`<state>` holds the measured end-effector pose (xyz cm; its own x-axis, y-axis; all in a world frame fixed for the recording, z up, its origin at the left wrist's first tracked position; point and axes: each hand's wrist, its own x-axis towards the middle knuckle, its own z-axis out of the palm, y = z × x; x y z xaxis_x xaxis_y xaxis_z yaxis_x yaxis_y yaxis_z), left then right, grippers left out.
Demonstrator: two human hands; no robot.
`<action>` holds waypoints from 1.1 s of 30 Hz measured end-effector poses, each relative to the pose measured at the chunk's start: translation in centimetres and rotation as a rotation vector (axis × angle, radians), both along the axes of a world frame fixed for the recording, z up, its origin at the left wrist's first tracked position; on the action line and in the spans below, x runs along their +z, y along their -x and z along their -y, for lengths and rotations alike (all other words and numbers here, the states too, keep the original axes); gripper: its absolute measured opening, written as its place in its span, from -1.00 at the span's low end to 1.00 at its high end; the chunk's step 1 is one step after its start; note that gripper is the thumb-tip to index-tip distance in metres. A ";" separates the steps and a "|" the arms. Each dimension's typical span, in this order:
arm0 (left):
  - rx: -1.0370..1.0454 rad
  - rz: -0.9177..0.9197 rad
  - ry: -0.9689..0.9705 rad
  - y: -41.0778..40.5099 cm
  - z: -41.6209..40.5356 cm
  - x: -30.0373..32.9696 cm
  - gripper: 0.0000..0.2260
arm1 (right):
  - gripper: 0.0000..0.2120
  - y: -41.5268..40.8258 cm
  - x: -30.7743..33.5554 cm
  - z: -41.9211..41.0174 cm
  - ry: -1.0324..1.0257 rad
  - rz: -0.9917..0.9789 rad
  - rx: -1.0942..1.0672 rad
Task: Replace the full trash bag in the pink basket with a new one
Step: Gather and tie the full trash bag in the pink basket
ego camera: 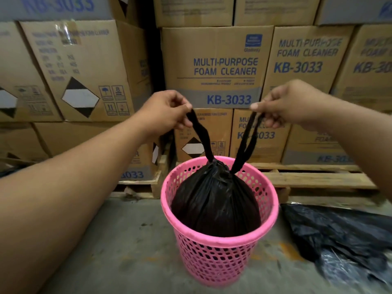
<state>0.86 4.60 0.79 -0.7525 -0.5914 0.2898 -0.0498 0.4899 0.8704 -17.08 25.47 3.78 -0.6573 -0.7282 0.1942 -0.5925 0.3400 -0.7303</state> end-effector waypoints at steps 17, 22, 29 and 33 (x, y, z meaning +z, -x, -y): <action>-0.190 0.124 0.060 3.8 -4.4 1.0 -0.85 | -0.81 -3.3 4.0 4.4 0.143 -0.156 0.187; -0.139 0.049 0.027 4.0 -3.7 1.3 -0.85 | -0.74 -2.5 -3.9 3.2 0.162 0.142 0.066; -0.146 -0.046 -0.020 3.9 -4.3 0.8 -0.83 | -0.89 -5.0 -11.7 5.1 0.502 0.486 0.030; -0.082 -0.155 -0.041 3.8 -3.9 1.4 -0.74 | -0.80 -4.1 -13.0 6.0 0.602 0.504 -0.109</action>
<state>-2.91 8.52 2.18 -0.7470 -0.5433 0.3832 0.1257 0.4505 0.8839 -12.97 19.48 -9.26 -0.8324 -0.5190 0.1944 -0.1279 -0.1615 -0.9786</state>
